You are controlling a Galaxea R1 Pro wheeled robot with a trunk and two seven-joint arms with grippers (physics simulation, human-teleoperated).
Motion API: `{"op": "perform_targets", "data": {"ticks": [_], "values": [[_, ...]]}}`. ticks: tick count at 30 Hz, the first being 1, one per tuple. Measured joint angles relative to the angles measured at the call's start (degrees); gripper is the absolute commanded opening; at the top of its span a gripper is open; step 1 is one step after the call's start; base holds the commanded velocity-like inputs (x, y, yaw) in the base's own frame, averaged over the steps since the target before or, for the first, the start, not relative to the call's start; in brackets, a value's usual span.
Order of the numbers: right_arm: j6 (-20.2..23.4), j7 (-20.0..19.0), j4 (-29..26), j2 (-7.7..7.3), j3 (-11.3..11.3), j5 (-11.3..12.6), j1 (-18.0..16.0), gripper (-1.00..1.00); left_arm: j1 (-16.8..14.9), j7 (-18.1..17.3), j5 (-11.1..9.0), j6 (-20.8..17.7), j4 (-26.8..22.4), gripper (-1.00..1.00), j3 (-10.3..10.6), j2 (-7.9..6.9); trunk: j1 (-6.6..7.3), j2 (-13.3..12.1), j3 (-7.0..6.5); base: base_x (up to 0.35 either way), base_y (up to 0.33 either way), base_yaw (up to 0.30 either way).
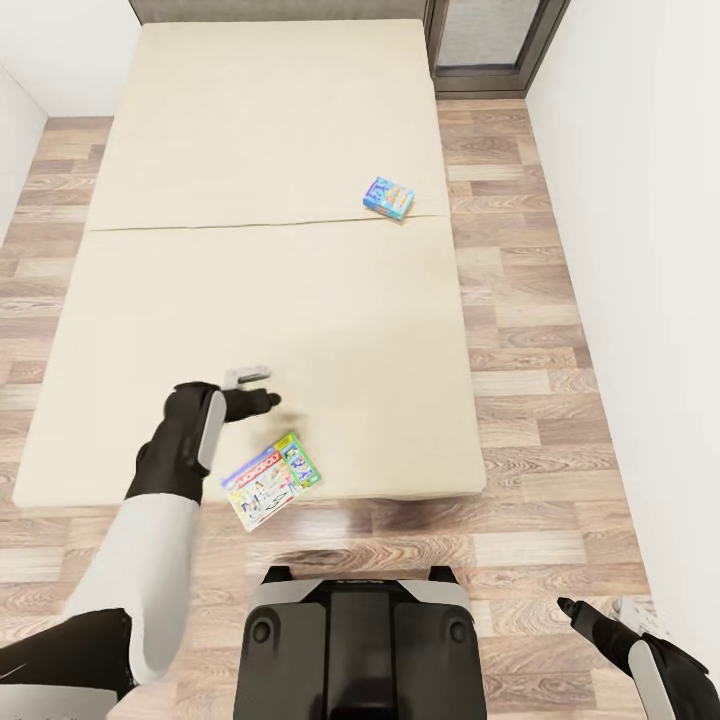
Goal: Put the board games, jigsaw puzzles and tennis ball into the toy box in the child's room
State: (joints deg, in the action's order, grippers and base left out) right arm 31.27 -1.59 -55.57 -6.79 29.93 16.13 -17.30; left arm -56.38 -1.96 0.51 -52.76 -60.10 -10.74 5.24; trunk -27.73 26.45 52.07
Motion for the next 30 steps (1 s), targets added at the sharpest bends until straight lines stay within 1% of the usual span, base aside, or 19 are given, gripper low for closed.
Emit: {"op": "perform_targets", "data": {"ticks": [3,4,8,11,12,13,16,17,19,20,23,25,26,27,30], "values": [[0.02,0.00,0.00,-0.04,0.03,0.02,0.00,1.00,0.54,-5.42,-0.32,-3.29,-3.30,1.00,-0.85,-1.89,0.00,0.00,0.00,0.000,0.000,0.000],[0.03,-0.03,0.00,-0.05,0.05,0.05,0.03,1.00,1.09,-9.57,-0.34,-4.65,-5.03,1.00,-1.21,-3.57,0.00,0.00,0.00,0.000,0.000,0.000],[0.04,-0.18,-0.05,-0.07,0.06,0.08,0.06,1.00,2.36,-19.13,-0.70,-6.22,-7.27,1.00,-1.72,-7.72,0.00,0.00,0.00,0.000,0.000,0.000],[0.04,-0.94,-0.07,-0.09,0.09,0.19,0.08,1.00,3.49,-27.49,-0.79,-6.71,-7.96,1.00,-1.86,-11.05,0.00,0.00,0.00,0.000,0.000,0.000],[0.06,-4.24,-0.08,-0.13,0.13,0.09,0.08,1.00,5.95,-42.22,-0.95,-6.73,-8.40,1.00,-1.96,-15.94,0.00,-0.01,0.01,0.000,0.000,0.000],[0.07,-5.24,-0.09,-0.14,0.15,0.06,0.09,1.00,6.67,-46.55,-0.83,-6.78,-8.45,1.00,-1.99,-17.88,0.00,0.00,0.00,0.000,0.000,0.000],[0.07,-8.29,-0.09,-0.34,0.23,-0.01,0.09,1.00,8.46,-56.61,-0.85,-6.77,-8.54,1.00,-2.04,-21.14,0.00,0.00,0.00,0.000,0.000,0.000],[0.07,-10.40,-0.10,-0.62,0.45,-0.02,0.07,1.00,9.80,-62.96,-0.77,-6.71,-8.57,1.00,-2.06,-23.03,0.01,0.00,0.00,0.000,0.000,0.000],[0.07,-12.62,-0.08,-0.98,0.84,-0.04,0.05,1.00,11.39,-69.15,-0.75,-6.67,-8.59,1.00,-2.10,-24.86,0.00,0.00,0.00,0.000,0.000,0.000],[0.06,-14.74,-0.07,-1.40,1.30,-0.06,0.05,1.00,12.96,-74.59,-0.70,-6.64,-8.61,1.00,-2.13,-26.30,0.01,0.00,0.00,0.000,0.000,0.000],[0.04,-17.93,-0.05,-1.91,2.05,-0.10,0.03,1.00,15.55,-81.78,-0.66,-6.62,-8.62,1.00,-2.34,-27.96,0.00,0.00,0.00,0.000,0.000,0.000],[0.03,-19.89,-0.04,-2.14,2.52,-0.16,0.02,1.00,17.35,-85.14,-0.70,-6.54,-8.62,1.00,-2.88,-28.79,0.00,0.00,0.00,0.000,0.000,0.000],[0.02,-20.80,-0.04,-2.22,2.72,-0.18,0.02,1.00,18.29,-86.31,-0.74,-6.51,-8.64,1.00,-3.33,-29.14,0.00,0.00,0.00,0.000,0.000,0.000],[0.00,-22.47,-0.03,-2.33,3.00,-0.21,0.01,1.00,20.12,-87.82,-0.82,-6.48,-8.78,1.00,-4.66,-29.64,0.01,0.00,0.01,0.000,0.000,0.000],[-0.02,-24.70,-0.04,-2.43,3.25,-0.27,0.01,1.00,22.74,-87.87,-0.92,-6.44,-9.02,1.00,-7.45,-30.06,0.00,0.00,0.00,0.000,0.000,0.000]]}}
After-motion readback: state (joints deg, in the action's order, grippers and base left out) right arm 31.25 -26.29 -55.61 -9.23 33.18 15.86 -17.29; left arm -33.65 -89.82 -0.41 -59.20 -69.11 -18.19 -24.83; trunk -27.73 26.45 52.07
